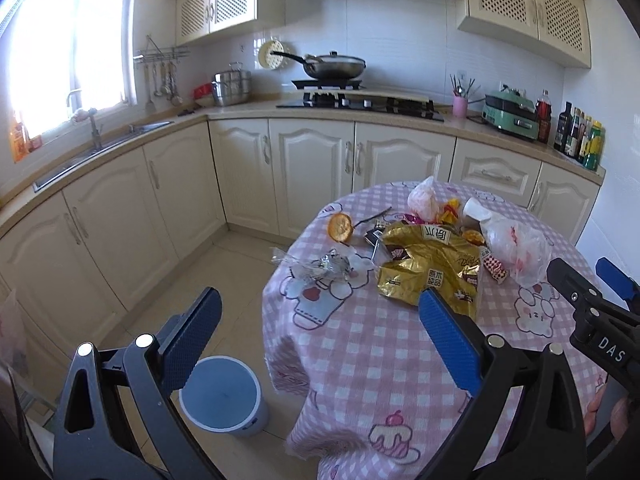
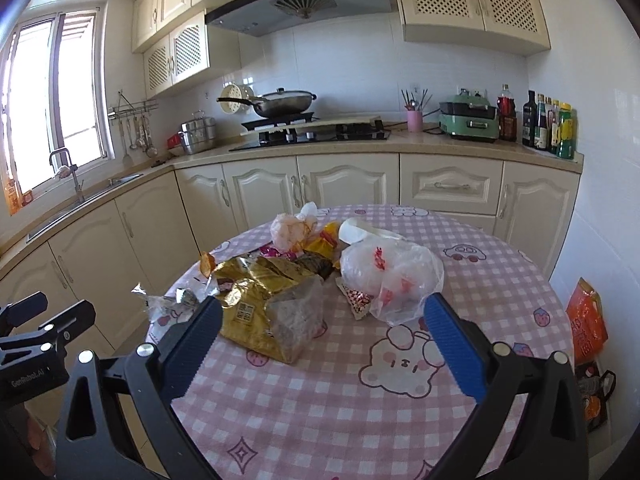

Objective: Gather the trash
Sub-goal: 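Move the right tool to the gold snack bag and close on it, then carry the gold snack bag over the blue bin and open the right tool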

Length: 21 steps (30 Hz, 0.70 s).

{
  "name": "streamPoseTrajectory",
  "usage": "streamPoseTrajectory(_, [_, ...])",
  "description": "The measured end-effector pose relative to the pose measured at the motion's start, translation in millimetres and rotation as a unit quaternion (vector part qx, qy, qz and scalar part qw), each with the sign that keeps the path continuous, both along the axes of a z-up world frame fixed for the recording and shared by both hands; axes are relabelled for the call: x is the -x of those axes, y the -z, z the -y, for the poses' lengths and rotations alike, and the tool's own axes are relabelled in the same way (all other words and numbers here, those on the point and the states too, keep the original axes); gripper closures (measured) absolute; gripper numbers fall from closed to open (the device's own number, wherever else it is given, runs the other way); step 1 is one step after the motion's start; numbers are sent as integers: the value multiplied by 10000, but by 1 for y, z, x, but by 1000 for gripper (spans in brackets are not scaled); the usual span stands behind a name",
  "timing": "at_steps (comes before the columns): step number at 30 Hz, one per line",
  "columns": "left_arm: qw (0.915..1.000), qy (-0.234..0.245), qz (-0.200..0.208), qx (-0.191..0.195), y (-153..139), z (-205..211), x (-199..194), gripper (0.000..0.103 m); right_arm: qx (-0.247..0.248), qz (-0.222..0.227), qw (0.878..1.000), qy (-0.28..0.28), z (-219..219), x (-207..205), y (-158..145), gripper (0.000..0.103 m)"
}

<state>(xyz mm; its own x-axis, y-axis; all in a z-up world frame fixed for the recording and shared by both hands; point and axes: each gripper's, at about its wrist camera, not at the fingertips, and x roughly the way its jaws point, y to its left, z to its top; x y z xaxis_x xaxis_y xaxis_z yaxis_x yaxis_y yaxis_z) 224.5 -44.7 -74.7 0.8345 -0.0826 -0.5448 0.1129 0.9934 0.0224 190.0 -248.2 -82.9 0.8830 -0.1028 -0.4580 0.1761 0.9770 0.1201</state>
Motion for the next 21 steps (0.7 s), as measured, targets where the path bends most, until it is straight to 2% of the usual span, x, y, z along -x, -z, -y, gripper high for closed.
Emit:
streamPoseTrajectory(5, [9994, -143, -320, 9, 21, -4, -37, 8, -154, -394, 9990, -168, 4, -38, 22, 4])
streamPoseTrajectory(13, [9964, -214, -782, 238, 53, -18, -86, 8, -261, -872, 9945, -528, -18, -100, 53, 7])
streamPoseTrajectory(14, [9961, -211, -808, 294, 56, -19, -93, 8, -295, -899, 9940, -543, -17, -105, 54, 10])
streamPoseTrajectory(16, [9953, -196, -864, 379, 61, -21, -104, 8, -339, -971, 9932, -545, -17, -112, 58, 33])
streamPoseTrajectory(19, [9934, -194, -959, 592, 68, -24, -120, 8, -463, -1082, 9914, -573, -13, -120, 61, 48])
streamPoseTrajectory(21, [9922, -183, -1011, 705, 72, -25, -129, 14, -488, -1119, 9908, -588, -12, -123, 62, 53])
